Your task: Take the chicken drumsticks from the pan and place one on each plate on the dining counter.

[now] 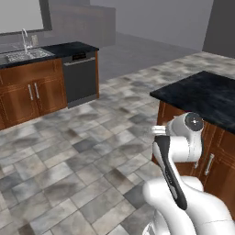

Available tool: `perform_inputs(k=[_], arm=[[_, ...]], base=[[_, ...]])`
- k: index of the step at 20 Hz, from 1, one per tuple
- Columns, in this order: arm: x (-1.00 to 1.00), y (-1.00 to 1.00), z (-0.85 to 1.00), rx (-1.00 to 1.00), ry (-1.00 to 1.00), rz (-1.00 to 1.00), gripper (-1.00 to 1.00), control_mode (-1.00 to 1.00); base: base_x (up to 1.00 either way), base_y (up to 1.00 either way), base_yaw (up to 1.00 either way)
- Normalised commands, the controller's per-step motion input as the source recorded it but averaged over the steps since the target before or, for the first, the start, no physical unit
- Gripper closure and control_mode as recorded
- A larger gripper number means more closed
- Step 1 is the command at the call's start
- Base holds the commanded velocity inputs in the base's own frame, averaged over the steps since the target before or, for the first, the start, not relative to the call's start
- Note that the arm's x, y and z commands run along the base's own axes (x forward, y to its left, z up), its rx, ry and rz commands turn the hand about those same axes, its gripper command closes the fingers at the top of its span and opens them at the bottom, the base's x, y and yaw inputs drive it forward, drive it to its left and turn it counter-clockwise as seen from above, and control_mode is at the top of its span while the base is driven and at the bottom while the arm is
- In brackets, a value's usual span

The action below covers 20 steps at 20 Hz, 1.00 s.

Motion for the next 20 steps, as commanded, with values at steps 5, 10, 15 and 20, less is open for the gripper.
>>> perform_inputs(k=[5, 10, 15, 20], arm=[[0.00, 0.00, 0.00, 0.00, 0.00, 0.00, 1.00, 1.00], [0.00, 0.00, 0.00, 0.00, 0.00, 0.00, 1.00, 1.00], [0.00, 0.00, 0.00, 0.00, 0.00, 0.00, 1.00, 1.00], [0.00, 0.00, 0.00, 0.00, 0.00, 0.00, 1.00, 1.00]], base=[[1.00, 0.37, -0.11], [1.00, 0.41, -0.09], [1.00, 0.41, -0.10], [1.00, 0.40, -0.13]])
